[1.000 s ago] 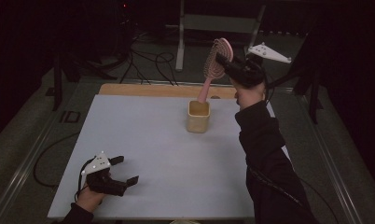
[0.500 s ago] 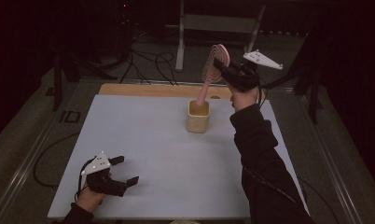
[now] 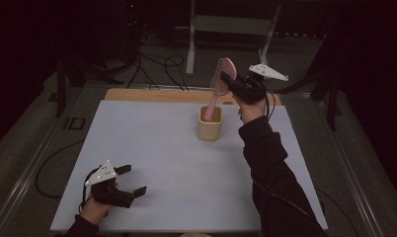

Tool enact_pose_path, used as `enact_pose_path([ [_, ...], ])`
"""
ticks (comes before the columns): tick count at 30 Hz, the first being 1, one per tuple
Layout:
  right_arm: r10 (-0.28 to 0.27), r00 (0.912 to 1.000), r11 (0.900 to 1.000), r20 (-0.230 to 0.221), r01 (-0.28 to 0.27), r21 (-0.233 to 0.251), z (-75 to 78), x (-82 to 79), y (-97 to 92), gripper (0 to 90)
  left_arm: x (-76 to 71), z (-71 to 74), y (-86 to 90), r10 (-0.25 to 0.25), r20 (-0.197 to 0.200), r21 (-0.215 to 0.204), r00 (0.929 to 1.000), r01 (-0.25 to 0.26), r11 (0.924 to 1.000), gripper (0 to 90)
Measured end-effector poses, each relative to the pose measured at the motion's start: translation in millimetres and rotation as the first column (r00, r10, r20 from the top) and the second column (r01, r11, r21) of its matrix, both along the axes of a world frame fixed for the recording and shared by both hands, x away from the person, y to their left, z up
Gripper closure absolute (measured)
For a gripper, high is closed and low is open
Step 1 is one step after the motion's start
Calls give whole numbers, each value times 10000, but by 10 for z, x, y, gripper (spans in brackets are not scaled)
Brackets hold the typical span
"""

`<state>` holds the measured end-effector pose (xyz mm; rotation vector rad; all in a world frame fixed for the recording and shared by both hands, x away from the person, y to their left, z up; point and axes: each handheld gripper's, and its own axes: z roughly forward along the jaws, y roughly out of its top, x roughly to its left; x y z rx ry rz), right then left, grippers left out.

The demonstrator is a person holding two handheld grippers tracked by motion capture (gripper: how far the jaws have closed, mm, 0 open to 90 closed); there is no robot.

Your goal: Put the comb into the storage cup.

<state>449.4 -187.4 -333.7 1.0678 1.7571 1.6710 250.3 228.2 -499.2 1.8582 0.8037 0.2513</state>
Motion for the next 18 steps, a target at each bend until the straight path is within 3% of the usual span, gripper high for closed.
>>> enact_pose_path([
  [18, -32, 9993, 9999, -368, 37, 144, -343, 34, 30, 654, 2, -2, 5, -24, 16, -25, 10000, 24, 10000, 2],
])
